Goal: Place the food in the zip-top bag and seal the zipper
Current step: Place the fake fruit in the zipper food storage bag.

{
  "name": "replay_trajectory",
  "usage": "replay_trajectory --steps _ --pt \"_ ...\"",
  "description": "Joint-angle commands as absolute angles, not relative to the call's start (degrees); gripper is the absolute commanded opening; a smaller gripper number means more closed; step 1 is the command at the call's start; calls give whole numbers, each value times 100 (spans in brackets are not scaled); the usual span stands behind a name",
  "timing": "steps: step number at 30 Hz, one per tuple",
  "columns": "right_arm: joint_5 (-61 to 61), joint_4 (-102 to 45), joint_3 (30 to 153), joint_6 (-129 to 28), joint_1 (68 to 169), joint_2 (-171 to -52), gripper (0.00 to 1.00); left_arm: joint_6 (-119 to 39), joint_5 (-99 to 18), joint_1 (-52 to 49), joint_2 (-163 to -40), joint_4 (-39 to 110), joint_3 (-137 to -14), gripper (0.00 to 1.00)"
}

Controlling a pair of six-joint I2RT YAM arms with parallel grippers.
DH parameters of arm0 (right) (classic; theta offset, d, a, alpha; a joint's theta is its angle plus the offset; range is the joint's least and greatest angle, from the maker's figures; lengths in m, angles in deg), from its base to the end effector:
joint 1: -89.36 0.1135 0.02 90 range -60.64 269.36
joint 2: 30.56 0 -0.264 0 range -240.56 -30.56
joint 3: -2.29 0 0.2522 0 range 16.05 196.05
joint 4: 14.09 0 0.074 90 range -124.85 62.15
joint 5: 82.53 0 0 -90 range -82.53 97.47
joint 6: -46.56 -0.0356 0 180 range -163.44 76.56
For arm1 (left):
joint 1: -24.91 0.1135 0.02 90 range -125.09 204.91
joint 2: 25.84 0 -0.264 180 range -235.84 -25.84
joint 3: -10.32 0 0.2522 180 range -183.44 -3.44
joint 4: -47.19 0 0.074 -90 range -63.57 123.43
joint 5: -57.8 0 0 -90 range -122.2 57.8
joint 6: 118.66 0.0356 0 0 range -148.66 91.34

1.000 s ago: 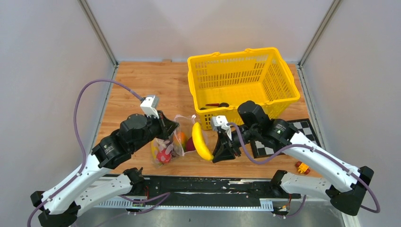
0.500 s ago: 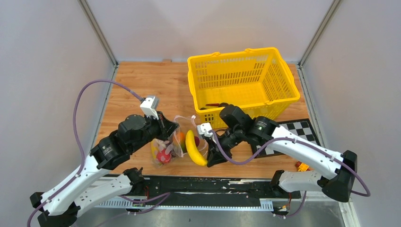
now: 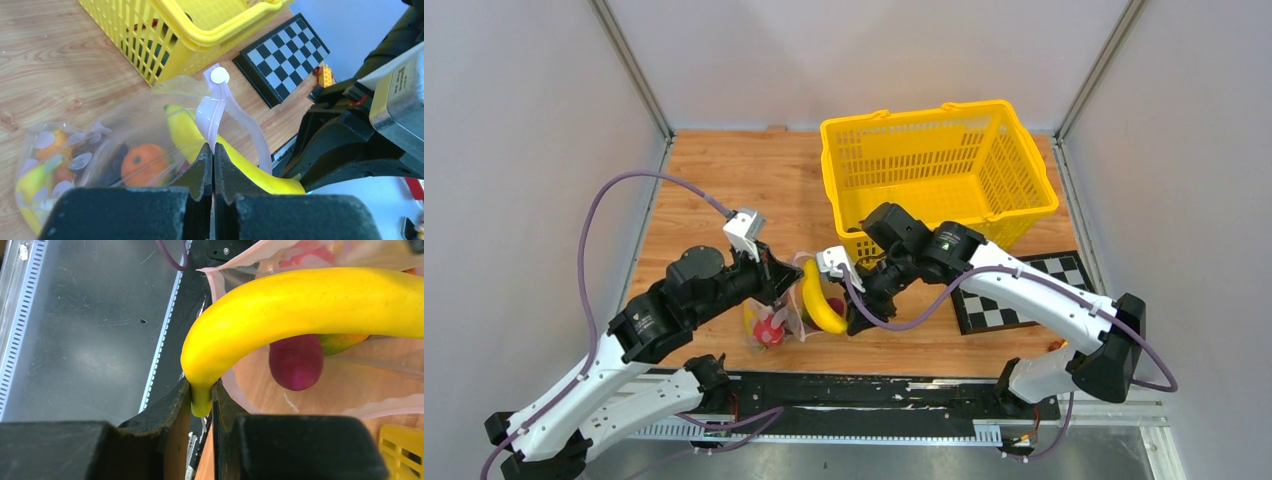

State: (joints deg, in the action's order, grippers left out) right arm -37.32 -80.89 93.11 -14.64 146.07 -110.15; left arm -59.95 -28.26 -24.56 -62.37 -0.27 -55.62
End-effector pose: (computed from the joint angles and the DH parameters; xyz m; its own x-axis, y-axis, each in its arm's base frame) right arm 0.1304 0.2443 0.3404 -0.0056 -0.6314 -0.7754 -0.9295 -0.2826 0.2368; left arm 0.0874 -0.0985 0.3606 -0.5438 -0.1613 -0.8236 0.5071 0.7188 -0.4756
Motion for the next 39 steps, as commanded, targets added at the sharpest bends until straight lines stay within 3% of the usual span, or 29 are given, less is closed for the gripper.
replay_trajectory --steps 1,13,16,20,25,33,36,39 --pt "-3546 -8121 9836 -1194 14632 -11198 9 -5747 -3361 -2465 -6314 131 -5743 0" --pt "-2305 -7951 10733 -2419 14716 -12283 16 -5918 -3331 -2465 -6348 226 -5819 0" --pt "-2260 -7588 10741 -2736 14763 -12204 23 -6016 -3233 -2466 -6330 178 -5804 0" --pt "-2339 -7102 10614 -3053 14772 -12062 43 -6194 -2913 -2466 -6191 219 -5705 0" --pt "-2918 -6764 10448 -3268 14812 -12003 46 -6357 -2483 -2466 -5950 310 -5575 0" --pt "-1789 -5833 9557 -3804 14816 -10524 46 -6485 -2096 -2462 -5827 205 -5525 0" --pt "-811 -5148 8810 -4258 14807 -9766 53 -6523 -1996 -2464 -5811 247 -5474 0" --pt "365 -5120 8281 -5129 14780 -9361 53 -6535 -1990 -2465 -5818 302 -5474 0"
